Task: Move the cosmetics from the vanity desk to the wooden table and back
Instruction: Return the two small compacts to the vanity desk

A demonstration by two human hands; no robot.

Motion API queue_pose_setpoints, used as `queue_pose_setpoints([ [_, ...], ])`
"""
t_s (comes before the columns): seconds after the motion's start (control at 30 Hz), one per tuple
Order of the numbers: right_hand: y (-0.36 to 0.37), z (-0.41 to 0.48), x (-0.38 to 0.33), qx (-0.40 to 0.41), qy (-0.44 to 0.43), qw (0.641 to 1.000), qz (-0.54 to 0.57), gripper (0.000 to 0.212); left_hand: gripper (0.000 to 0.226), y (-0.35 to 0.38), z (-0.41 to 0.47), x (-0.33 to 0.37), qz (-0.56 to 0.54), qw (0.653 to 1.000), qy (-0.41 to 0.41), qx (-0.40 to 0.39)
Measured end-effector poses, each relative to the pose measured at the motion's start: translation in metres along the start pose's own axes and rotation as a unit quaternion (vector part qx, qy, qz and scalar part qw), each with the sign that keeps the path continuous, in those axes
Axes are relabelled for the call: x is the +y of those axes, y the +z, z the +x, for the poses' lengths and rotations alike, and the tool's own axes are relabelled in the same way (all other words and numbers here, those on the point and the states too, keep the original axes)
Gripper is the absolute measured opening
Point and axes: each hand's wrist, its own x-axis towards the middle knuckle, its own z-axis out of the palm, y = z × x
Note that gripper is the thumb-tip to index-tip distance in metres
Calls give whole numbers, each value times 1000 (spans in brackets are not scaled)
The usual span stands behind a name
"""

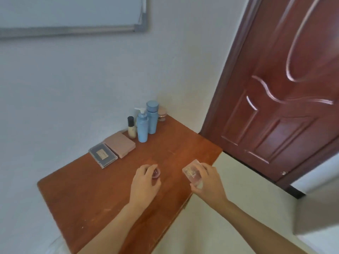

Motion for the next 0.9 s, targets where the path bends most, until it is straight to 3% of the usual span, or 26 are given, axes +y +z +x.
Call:
queue_pose_setpoints([
  [0.17,-51,-48,41,77,27,996,-32,63,44,24,-3,64,-33,995,84,-42],
  [0.27,-83,-86,75,102,38,992,-67,76,41,45,-12,105,-46,988,129,-73],
  [0.6,-215,-286,198,177,190,957,-127,84,38,175,-106,286,-80,951,240,-176],
  [0.7,-257,-344,226,210,254,934,-140,77,39,213,-142,344,-99,926,304,-200],
  [0.8,-293,-396,244,261,310,901,-154,59,26,233,-172,403,-133,905,342,-213],
  [0.9,-329,-428,255,323,329,873,-158,54,30,249,-185,459,-161,881,386,-221],
])
